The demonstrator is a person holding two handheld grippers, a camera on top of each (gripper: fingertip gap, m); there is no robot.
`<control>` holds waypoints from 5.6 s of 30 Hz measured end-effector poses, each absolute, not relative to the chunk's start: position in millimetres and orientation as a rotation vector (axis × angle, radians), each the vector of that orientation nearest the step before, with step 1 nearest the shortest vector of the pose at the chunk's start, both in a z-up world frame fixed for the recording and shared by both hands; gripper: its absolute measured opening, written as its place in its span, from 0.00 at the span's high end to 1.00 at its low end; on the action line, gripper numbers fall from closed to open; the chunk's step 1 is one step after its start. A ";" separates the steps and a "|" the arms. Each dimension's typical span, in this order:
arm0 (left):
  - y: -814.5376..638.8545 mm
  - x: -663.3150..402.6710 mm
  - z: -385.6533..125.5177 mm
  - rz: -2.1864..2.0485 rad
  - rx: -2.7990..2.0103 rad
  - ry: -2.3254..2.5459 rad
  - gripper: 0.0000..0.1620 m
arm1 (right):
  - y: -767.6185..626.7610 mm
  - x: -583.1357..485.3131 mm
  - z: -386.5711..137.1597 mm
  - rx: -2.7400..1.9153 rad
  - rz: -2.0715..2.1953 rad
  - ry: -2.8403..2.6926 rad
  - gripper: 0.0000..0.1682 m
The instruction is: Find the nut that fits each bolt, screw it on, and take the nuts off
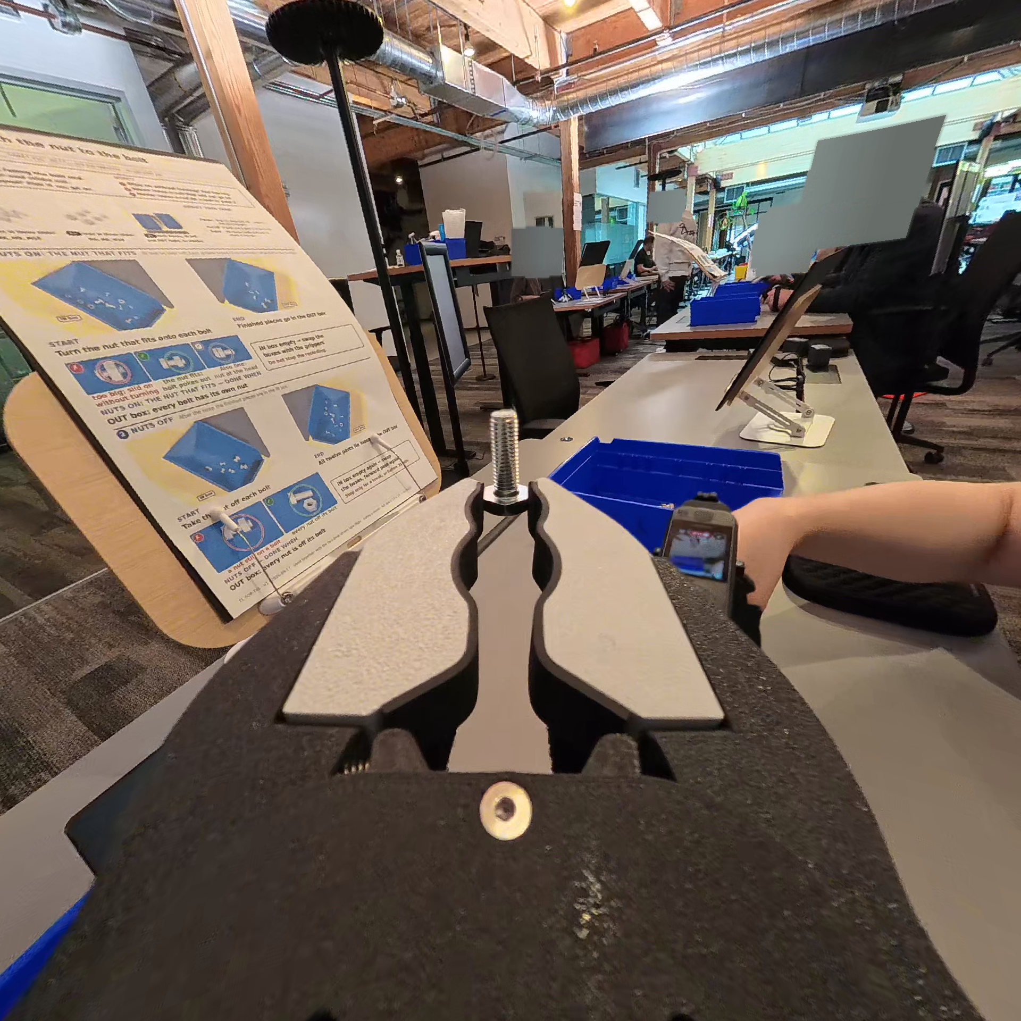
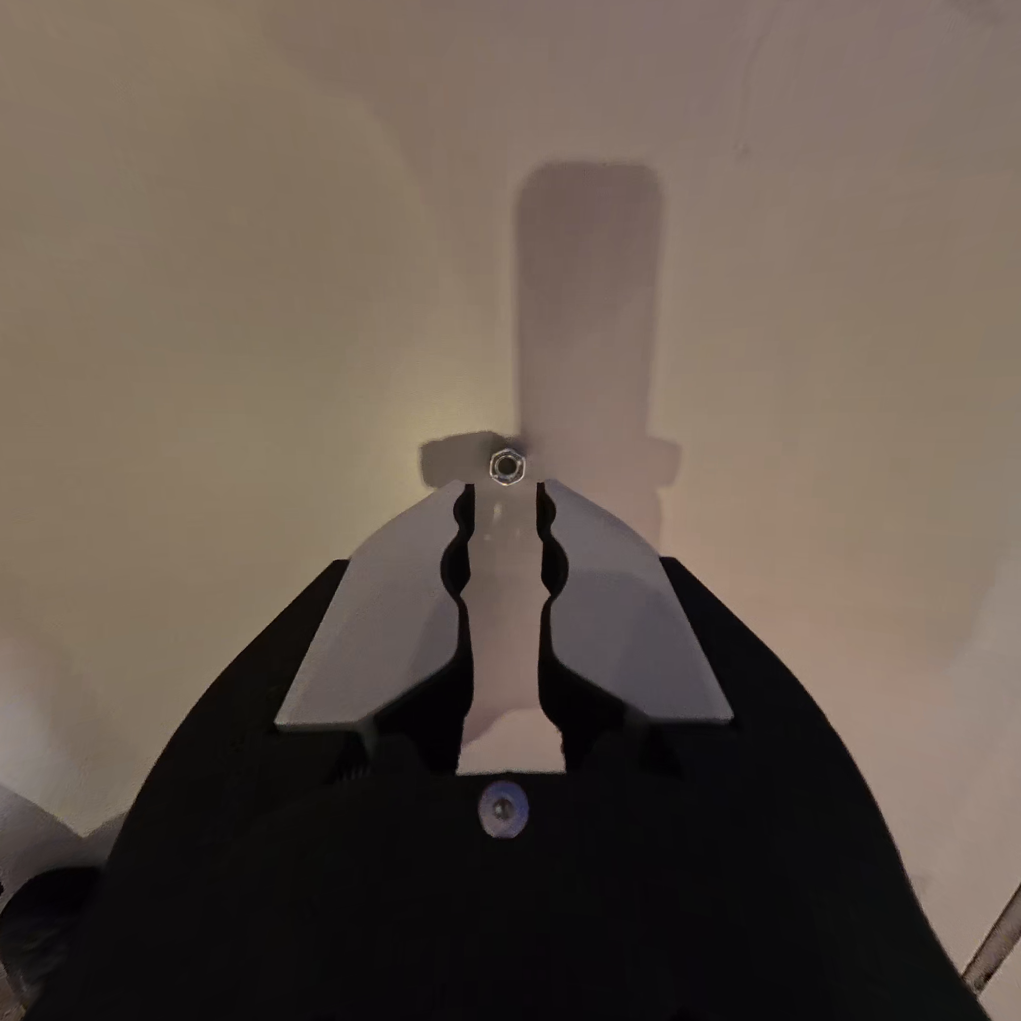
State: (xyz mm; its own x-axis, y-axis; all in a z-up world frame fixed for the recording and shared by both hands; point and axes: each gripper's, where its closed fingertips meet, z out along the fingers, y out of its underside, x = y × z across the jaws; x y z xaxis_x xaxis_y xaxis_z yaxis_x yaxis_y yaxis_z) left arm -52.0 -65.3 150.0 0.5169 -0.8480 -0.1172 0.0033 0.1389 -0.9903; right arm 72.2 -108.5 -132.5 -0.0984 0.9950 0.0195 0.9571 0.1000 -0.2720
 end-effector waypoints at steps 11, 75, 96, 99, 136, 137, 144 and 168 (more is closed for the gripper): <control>-75.5 -51.3 156.7 -0.776 -1.250 0.863 0.91 | -108.5 67.3 -151.8 -2.019 0.213 -2.182 0.86; -132.4 68.1 123.3 -1.158 -1.195 1.213 0.91 | -130.0 51.7 148.1 -1.766 0.086 -2.397 0.91; -121.6 67.4 120.8 -1.080 -1.264 1.173 0.91 | -120.9 47.8 143.4 -2.100 0.171 -2.131 0.91; -112.9 67.1 118.0 -1.015 -1.318 1.137 0.91 | -113.0 47.9 141.3 -2.205 0.172 -2.012 0.91; -78.8 49.9 120.8 -0.690 -1.429 0.943 0.91 | -84.0 33.5 145.0 -2.531 0.409 -1.293 0.91; -79.1 50.0 120.6 -0.698 -1.430 0.945 0.91 | -84.0 33.5 144.8 -2.526 0.400 -1.302 0.91; -80.1 48.9 122.7 -0.746 -1.426 0.934 0.91 | -83.3 30.3 143.4 -2.513 0.404 -1.308 0.91; -88.3 50.6 125.7 -0.835 -1.406 0.966 0.91 | -76.6 11.5 157.8 -2.234 0.400 -1.454 0.86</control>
